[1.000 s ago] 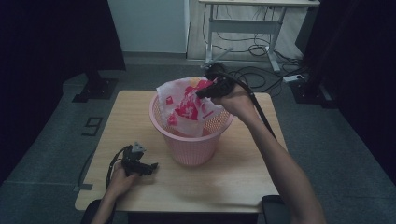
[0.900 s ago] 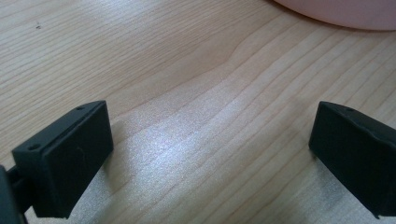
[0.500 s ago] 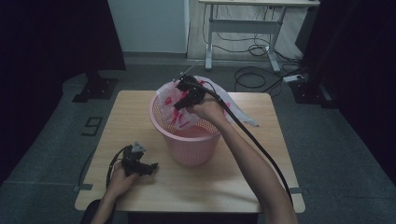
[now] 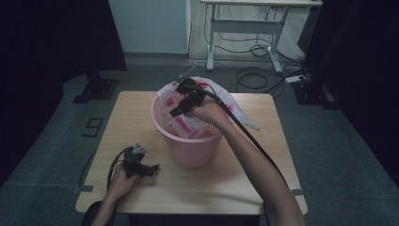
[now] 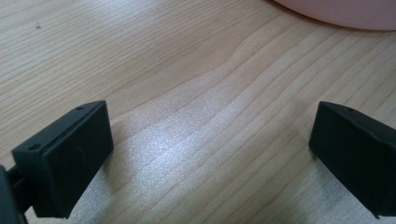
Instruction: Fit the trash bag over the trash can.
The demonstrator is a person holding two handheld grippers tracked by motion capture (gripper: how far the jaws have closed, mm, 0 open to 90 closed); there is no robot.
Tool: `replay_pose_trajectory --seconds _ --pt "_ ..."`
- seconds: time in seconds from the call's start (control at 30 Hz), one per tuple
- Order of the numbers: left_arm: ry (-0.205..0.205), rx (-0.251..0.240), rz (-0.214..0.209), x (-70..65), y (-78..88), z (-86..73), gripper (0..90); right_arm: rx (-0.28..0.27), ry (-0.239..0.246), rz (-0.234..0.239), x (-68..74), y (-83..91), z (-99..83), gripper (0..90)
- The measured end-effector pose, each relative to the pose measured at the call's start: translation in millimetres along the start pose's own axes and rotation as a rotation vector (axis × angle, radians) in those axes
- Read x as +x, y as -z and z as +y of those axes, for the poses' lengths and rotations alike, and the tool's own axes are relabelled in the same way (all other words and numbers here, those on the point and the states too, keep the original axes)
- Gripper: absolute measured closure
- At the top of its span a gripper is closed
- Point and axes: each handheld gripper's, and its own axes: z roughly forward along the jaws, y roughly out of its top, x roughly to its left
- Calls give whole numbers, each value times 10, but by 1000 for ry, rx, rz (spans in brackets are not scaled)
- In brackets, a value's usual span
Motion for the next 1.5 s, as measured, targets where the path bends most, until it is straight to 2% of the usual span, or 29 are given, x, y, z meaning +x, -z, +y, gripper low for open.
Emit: replay_pose_trajectory --seconds 0.07,0.1,0.13,0.23,0.37,0.43,0.5,0.67,0.73,0.77,0.8,0.9,0.97,1.07,1.1,1.13,1.2,1.23,1.27,1.37,1.4,1.43,1.47,1.5 --pt "0 0 0 0 0 0 0 -12 4 -25 -5 165 4 362" --pt "0 0 0 0 0 0 0 -12 4 -25 -5 165 4 362" --pt "-1 0 1 1 0 0 0 -34 1 -50 -45 317 5 362" --pt "0 0 1 1 0 0 0 -83 -27 -88 -147 517 -7 374" --pt "-1 0 1 1 0 0 0 -92 -71 -174 -331 622 -51 365" --pt "-1 0 1 1 0 0 0 -78 -102 -194 -425 566 -75 351" --pt "-1 0 1 1 0 0 0 -70 -131 -181 -481 426 -93 321" --pt "-1 0 1 1 0 0 0 28 -153 -148 -536 -123 -139 289" --pt "0 0 0 0 0 0 0 65 -159 -157 -555 -274 -163 275" --pt "0 0 0 0 0 0 0 65 -159 -157 -555 -274 -163 275" --pt "-1 0 1 1 0 0 0 99 -170 -151 -578 -412 -200 265" --pt "-1 0 1 1 0 0 0 131 -159 -131 -568 -463 -225 256" --pt "0 0 1 1 0 0 0 99 -143 -105 -526 -372 -201 264" --pt "-4 2 -3 1 -1 3 0 24 -115 -73 -438 -122 -133 277" --pt "-4 2 -3 1 -1 3 0 24 -115 -73 -438 -122 -133 277" --pt "-4 2 -3 0 0 3 0 -6 -94 -90 -412 68 -88 282" --pt "-4 2 -3 1 -1 3 0 -34 -88 -117 -422 239 -53 292" --pt "-4 2 -3 1 -1 3 0 -34 -88 -117 -422 239 -53 292" --pt "-4 2 -2 1 -1 3 0 -60 -84 -170 -482 400 -34 304" --pt "-4 2 -2 0 -1 3 0 -64 -105 -255 -615 505 -57 315" --pt "-4 2 -2 0 -1 3 0 -64 -105 -255 -615 505 -57 315" --pt "-4 2 -3 1 -1 3 0 -50 -111 -297 -677 516 -78 315" --pt "-4 2 -2 1 -1 3 0 -11 -126 -376 -821 505 -143 315" --pt "-4 2 -3 1 -1 3 0 -1 -131 -392 -866 494 -170 318"
